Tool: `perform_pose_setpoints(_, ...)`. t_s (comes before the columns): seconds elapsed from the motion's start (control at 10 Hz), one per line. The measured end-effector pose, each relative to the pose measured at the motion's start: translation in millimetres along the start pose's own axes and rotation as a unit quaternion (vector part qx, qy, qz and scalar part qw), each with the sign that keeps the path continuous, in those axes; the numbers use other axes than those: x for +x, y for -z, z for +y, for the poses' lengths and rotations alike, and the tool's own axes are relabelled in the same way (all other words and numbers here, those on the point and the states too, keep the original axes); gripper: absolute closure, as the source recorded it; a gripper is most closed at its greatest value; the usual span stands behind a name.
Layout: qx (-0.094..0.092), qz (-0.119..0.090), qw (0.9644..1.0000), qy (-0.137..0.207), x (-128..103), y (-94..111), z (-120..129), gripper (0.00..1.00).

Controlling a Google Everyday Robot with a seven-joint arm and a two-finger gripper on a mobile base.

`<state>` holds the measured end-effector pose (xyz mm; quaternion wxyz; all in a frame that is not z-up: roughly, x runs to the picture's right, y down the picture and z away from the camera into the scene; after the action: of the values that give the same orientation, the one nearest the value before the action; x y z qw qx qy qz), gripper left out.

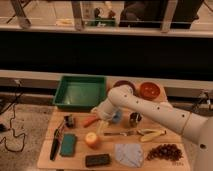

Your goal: Place pepper in paper cup

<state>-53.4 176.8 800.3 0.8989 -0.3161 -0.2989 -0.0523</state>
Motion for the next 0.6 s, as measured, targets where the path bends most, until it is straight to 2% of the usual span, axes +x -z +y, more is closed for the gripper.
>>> perform_pose_setpoints(0.6,-0.007,-0.004,1.0,-0.006,7,-14,-2,0.2)
